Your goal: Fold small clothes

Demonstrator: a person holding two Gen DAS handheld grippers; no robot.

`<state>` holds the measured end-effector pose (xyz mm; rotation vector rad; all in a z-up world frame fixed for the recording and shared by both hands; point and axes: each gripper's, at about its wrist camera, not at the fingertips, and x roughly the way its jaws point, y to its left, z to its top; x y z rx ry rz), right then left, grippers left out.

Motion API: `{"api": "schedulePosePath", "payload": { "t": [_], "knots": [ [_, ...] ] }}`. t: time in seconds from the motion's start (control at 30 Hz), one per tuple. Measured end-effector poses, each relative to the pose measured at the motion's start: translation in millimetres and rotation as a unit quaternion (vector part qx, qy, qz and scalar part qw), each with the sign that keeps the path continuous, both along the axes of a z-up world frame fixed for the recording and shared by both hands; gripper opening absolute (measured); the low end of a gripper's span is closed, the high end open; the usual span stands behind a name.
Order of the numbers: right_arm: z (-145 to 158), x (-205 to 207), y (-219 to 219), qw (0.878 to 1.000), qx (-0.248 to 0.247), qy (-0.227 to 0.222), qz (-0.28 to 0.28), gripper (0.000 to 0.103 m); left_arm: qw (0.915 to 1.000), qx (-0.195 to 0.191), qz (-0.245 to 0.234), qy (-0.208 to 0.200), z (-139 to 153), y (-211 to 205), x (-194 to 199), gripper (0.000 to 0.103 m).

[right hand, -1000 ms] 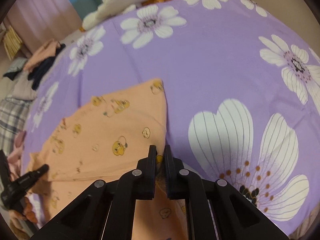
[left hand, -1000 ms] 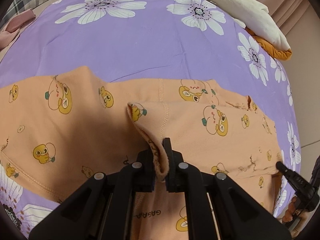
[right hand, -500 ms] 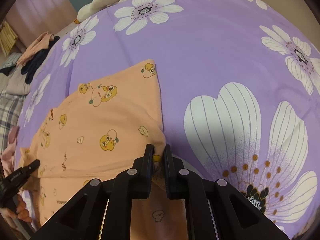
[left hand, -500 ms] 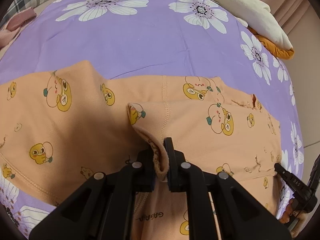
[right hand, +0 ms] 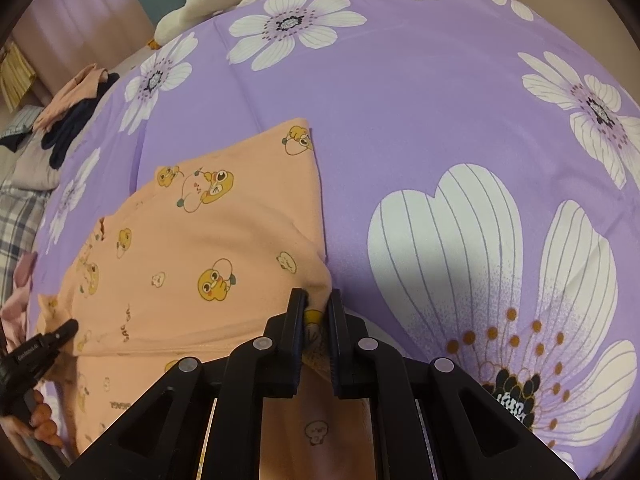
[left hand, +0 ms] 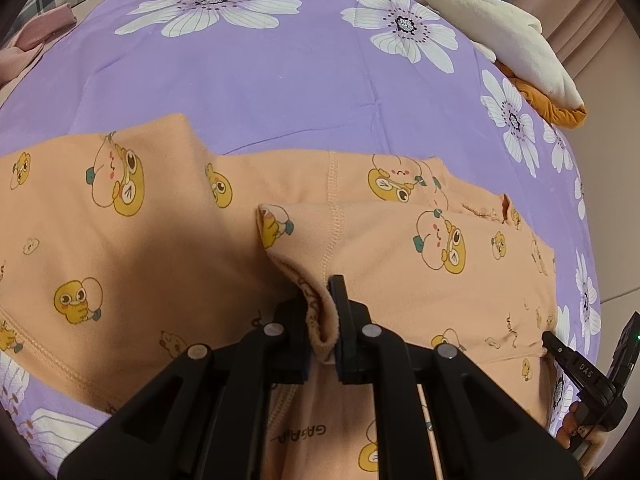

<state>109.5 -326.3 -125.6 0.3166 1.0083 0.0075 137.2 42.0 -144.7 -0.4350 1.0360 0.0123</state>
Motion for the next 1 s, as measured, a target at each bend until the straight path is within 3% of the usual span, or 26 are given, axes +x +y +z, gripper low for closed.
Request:
{"api": "schedulePosePath", "payload": {
  "t": [0.3,1.0],
  "knots": [
    [0.1,0.7,1.7,1.000,-0.009,-0.002,0.001,0.008,0.9998,-0.015,0.008,-0.008,-1.3,2.6,-2.3,0.012],
    [-0.6,1.6,5.5,1.000,-0.021,-0.005,-0.001,0.008,0.9997,0.001,0.010,-0.021,-2.5,-2.0,-4.4,0.012]
  ]
}}
